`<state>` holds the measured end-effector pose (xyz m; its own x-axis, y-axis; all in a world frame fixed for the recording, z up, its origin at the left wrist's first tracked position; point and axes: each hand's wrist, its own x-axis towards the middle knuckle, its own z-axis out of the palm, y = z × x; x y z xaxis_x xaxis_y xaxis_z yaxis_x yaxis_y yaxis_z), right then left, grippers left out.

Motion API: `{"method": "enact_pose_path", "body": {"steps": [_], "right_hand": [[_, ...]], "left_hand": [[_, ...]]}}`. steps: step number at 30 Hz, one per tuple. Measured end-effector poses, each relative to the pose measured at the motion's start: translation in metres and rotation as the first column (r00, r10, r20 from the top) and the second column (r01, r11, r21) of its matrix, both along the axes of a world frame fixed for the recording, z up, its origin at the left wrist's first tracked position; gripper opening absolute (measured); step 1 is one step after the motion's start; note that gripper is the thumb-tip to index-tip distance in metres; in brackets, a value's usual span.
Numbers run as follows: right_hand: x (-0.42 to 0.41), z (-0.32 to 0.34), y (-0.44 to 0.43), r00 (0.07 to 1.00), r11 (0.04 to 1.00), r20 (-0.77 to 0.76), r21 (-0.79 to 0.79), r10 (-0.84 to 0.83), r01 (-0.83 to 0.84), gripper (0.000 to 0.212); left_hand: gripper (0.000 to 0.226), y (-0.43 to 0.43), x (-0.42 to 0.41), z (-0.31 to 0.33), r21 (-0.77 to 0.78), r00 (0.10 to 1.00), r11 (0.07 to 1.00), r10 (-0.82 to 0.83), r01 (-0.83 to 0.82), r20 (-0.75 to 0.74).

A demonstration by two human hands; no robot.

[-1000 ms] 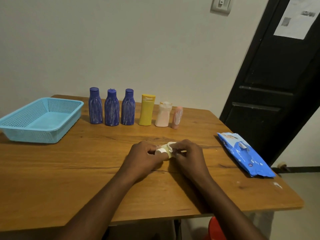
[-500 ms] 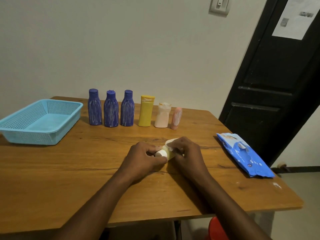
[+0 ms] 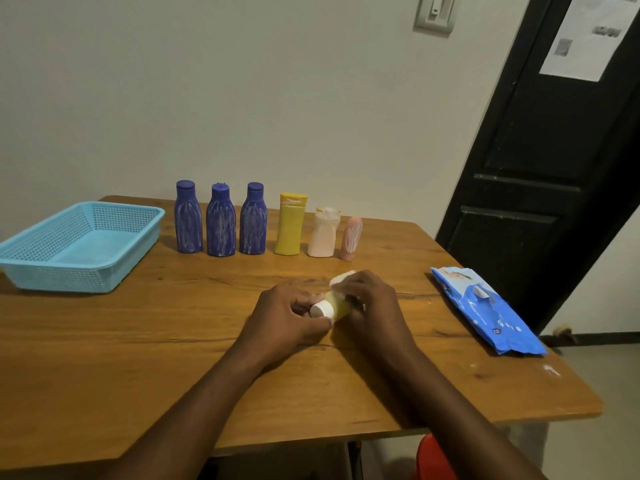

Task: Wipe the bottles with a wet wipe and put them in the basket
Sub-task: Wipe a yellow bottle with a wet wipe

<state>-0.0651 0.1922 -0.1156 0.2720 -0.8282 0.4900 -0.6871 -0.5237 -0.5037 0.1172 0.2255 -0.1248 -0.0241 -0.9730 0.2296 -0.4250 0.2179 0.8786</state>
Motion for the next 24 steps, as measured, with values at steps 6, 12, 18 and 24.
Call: {"method": "enact_pose_path", "body": {"steps": [6, 12, 18, 24], "right_hand": [[0.001, 0.007, 0.009, 0.990, 0.992, -0.057, -0.010, 0.128, -0.129, 0.031], [-0.011, 0.011, -0.015, 0.995, 0.995, -0.007, 0.034, -0.097, 0.097, 0.033], [0.008, 0.000, 0.022, 0.995, 0.998, -0.094, -0.046, 0.046, -0.050, 0.032], [-0.006, 0.011, 0.009, 0.995, 0.996, -0.044, -0.001, -0.088, 0.088, 0.031]], "left_hand": [[0.031, -0.001, -0.001, -0.001, -0.039, 0.999, 0.999, 0.006, -0.004, 0.054], [0.052, 0.000, -0.005, -0.002, -0.082, 0.997, 0.996, 0.047, -0.042, 0.060], [0.031, 0.004, -0.003, 0.002, -0.033, 0.999, 0.999, -0.029, 0.030, 0.045], [0.051, 0.002, -0.005, 0.000, -0.071, 0.997, 0.997, 0.027, -0.022, 0.073]]}}
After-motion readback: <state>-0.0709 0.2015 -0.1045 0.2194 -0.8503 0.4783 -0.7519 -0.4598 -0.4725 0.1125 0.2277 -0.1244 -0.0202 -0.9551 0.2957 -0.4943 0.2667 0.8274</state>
